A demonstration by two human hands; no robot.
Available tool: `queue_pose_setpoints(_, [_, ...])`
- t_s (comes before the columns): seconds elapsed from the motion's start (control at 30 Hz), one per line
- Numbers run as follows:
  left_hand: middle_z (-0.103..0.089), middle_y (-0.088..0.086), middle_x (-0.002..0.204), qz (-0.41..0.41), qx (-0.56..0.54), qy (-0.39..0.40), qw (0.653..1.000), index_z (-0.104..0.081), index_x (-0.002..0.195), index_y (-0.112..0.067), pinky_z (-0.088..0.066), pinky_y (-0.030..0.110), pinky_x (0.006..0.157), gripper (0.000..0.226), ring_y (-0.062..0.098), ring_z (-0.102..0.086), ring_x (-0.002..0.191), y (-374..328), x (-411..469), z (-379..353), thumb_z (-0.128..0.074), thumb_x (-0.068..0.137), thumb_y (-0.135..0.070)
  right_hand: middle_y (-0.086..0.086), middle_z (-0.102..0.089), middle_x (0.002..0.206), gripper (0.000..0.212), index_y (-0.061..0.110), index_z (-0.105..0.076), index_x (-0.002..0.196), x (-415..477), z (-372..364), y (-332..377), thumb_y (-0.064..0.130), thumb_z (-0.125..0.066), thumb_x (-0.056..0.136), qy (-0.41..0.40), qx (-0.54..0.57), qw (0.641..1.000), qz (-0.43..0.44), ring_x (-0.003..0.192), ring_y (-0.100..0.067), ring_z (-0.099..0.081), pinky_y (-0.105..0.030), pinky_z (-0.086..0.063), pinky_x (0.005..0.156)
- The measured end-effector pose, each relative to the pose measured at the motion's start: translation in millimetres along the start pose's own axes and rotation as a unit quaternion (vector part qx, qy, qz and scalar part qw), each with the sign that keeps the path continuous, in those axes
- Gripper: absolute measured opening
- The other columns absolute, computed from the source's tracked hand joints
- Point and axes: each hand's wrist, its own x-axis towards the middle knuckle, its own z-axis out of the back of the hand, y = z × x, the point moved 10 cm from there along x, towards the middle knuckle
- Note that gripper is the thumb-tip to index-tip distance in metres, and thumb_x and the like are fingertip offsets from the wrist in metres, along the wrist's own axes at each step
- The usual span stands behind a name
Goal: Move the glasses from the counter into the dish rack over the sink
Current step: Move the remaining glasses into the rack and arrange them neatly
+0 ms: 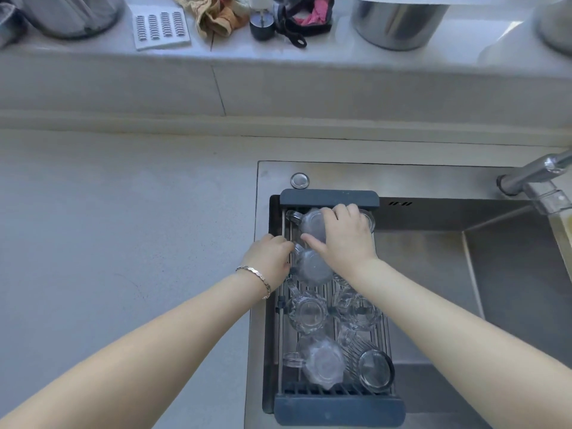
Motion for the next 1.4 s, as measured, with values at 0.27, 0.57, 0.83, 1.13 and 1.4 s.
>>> queue_pose_setpoints(0.27, [-0.057,0.001,0.126,-0.096,0.094,0.083,0.987,-0.053,0.126,-0.018,-0.04,0.036,0.092,0.035,0.025,-0.044,0.116,-17,-35,-36,-0.05,0.092,-0.024,-0.017,-0.049,0.127,0.076,0.01,-0.022,0.14,-55,-48,3,0.046,-0.059,0.084,0.143,0.047,0.986,-0.07,0.105,-0.036,-0.058,-0.037,-0.049,0.075])
queue_pose_setpoints(0.57, [-0.055,-0.001,0.131,-0.072,0.065,0.038,0.995,-0.051,0.127,-0.019,-0.041,0.035,0.094,0.036,0.024,-0.045,0.117,-15,-41,-42,-0.049,0.093,-0.028,-0.017,-0.051,0.124,0.076,0.016,-0.023,0.143,-53,-52,0,0.03,-0.067,0.082,0.159,0.097,0.982,-0.02,0.107,-0.034,-0.055,-0.037,-0.047,0.081])
queue_pose_setpoints(0.83, [-0.054,0.003,0.124,-0.069,0.089,-0.001,0.994,-0.051,0.125,-0.019,-0.04,0.033,0.087,0.031,0.024,-0.046,0.111,-20,-41,-42,-0.042,0.095,-0.023,-0.015,-0.047,0.13,0.065,0.009,-0.028,0.139,-67,-33,3,0.039,-0.055,0.089,0.106,0.156,0.98,-0.058,0.111,-0.036,-0.054,-0.04,-0.046,0.087])
queue_pose_setpoints(1.13, [-0.056,0.002,0.121,-0.074,0.121,-0.003,0.99,-0.057,0.12,-0.019,-0.038,0.033,0.087,0.03,0.023,-0.046,0.111,-18,-35,-43,-0.04,0.096,-0.025,-0.006,-0.045,0.133,0.086,0.016,-0.021,0.141,-130,-68,20,0.058,-0.058,0.076,0.122,0.073,0.989,-0.045,0.124,-0.025,-0.037,-0.038,-0.033,0.102])
queue_pose_setpoints(1.4, [-0.059,0.001,0.123,-0.042,0.039,-0.06,0.997,-0.063,0.116,-0.018,-0.039,0.033,0.088,0.031,0.021,-0.046,0.115,-18,-42,-34,-0.045,0.095,-0.032,-0.007,-0.066,0.1,0.07,0.015,-0.057,0.121,-117,-55,9,0.044,-0.078,0.061,0.032,0.009,0.999,-0.03,0.099,-0.028,-0.056,-0.04,-0.042,0.084])
